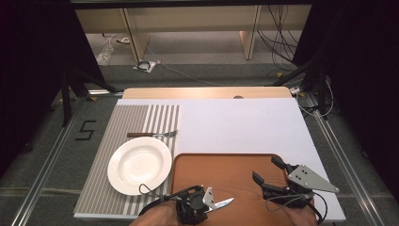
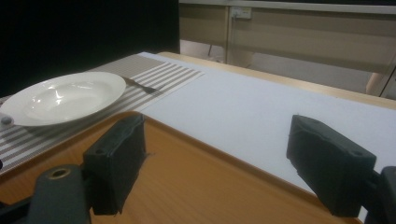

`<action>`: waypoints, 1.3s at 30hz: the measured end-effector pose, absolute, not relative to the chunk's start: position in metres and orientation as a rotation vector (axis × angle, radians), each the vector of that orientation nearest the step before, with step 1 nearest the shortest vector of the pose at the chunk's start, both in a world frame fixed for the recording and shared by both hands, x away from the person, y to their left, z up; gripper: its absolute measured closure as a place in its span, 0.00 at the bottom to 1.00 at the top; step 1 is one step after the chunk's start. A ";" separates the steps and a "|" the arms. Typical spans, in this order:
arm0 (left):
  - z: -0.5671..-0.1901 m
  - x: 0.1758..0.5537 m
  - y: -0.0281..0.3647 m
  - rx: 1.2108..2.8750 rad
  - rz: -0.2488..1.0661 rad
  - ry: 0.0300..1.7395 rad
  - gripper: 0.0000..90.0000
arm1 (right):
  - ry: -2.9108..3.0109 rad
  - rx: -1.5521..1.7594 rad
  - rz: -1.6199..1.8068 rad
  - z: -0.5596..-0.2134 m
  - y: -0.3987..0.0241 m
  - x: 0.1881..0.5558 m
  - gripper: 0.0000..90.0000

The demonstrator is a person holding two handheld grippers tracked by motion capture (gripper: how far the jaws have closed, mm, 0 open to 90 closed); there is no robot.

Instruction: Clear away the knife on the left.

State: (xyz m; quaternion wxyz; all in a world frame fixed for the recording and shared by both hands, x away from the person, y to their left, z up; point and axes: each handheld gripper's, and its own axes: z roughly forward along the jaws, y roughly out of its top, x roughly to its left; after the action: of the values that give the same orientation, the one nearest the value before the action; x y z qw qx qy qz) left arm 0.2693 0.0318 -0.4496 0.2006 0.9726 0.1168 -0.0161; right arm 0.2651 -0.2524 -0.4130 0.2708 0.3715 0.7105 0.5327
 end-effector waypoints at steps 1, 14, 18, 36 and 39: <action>-0.450 0.270 0.032 2.716 -0.040 0.327 0.99 | 1.910 1.000 1.441 -0.413 -0.252 0.266 0.23; -0.460 0.285 0.039 2.699 0.014 0.409 0.99 | 1.912 1.007 1.443 -0.414 -0.252 0.266 0.23; -0.458 0.291 0.042 2.673 0.042 0.446 0.99 | 1.914 1.004 1.441 -0.414 -0.252 0.266 0.23; -0.459 0.308 0.057 2.672 0.125 0.548 0.99 | 1.919 0.998 1.440 -0.414 -0.251 0.266 0.23; -0.459 0.310 0.060 2.685 0.140 0.555 0.99 | 1.921 1.002 1.434 -0.413 -0.252 0.265 0.23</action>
State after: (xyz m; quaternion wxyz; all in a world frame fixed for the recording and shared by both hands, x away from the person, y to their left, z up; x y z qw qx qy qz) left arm 0.3098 0.0596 -0.4590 0.1970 0.9589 0.1981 0.0499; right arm 0.2653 -0.2515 -0.4132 0.2685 0.3716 0.7121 0.5317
